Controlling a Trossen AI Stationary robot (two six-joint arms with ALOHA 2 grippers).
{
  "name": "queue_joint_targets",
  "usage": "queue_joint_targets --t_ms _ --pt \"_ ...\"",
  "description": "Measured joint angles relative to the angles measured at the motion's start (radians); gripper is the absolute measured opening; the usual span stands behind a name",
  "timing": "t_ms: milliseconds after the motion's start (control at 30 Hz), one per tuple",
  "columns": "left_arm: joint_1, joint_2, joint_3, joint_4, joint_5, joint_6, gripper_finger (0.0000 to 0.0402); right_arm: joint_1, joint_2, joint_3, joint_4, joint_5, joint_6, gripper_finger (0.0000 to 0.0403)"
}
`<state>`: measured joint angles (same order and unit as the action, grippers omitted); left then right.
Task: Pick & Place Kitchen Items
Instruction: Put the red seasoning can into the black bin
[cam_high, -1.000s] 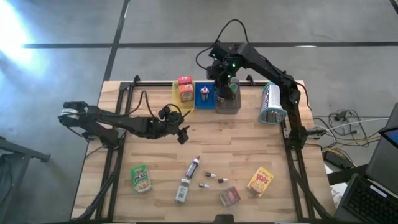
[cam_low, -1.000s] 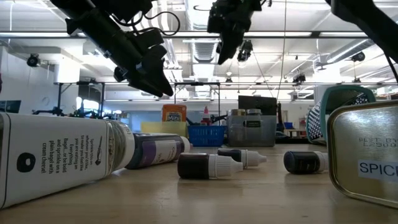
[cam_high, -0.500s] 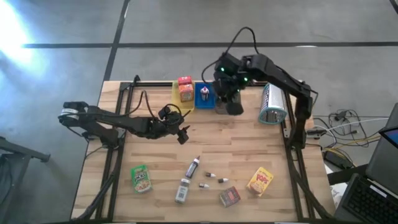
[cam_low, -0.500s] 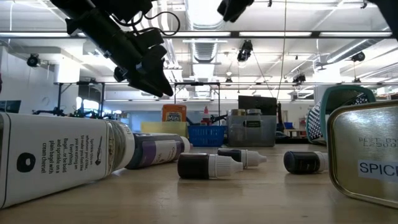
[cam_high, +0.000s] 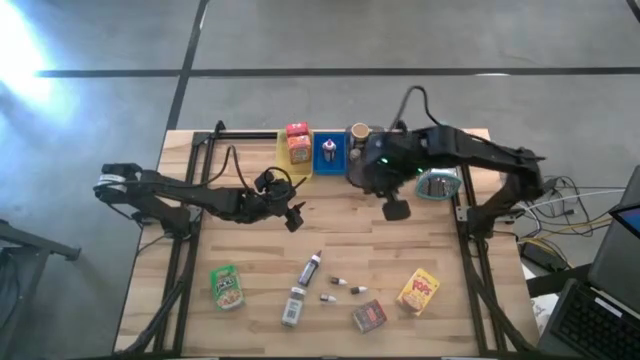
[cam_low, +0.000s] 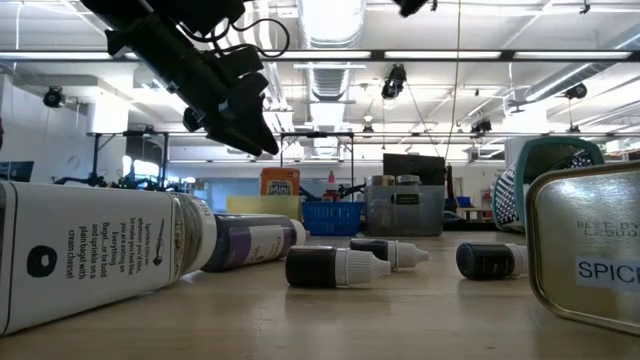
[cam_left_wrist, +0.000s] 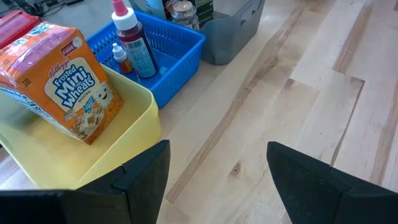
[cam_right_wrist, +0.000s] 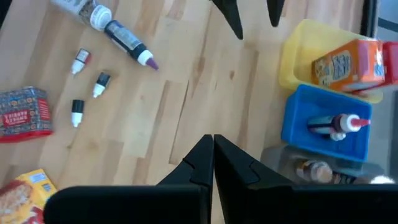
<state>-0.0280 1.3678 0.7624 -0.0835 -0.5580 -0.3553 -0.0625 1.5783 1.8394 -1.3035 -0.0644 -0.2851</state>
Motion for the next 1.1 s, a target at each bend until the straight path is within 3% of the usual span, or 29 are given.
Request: queue_joint_targets --t_ms 367,533,867,1100 --pt "0.000 0.000 0.000 0.000 0.000 0.000 0.0273 0.182 -0.304 -0.300 0.121 0.193 0.225 0.0008" --pt "0.000 0.000 0.000 0.000 0.000 0.000 0.0273 0.258 -0.396 -0.440 0.303 0.221 0.261 0.0008" --pt "0.000 0.000 0.000 0.000 0.000 0.000 0.0273 0.422 -0.411 -0.625 0.466 0.230 0.335 0.0008" --pt "0.000 0.000 0.000 0.000 0.000 0.000 0.0273 0.601 -0.374 -0.649 0.486 0.431 0.193 0.0008"
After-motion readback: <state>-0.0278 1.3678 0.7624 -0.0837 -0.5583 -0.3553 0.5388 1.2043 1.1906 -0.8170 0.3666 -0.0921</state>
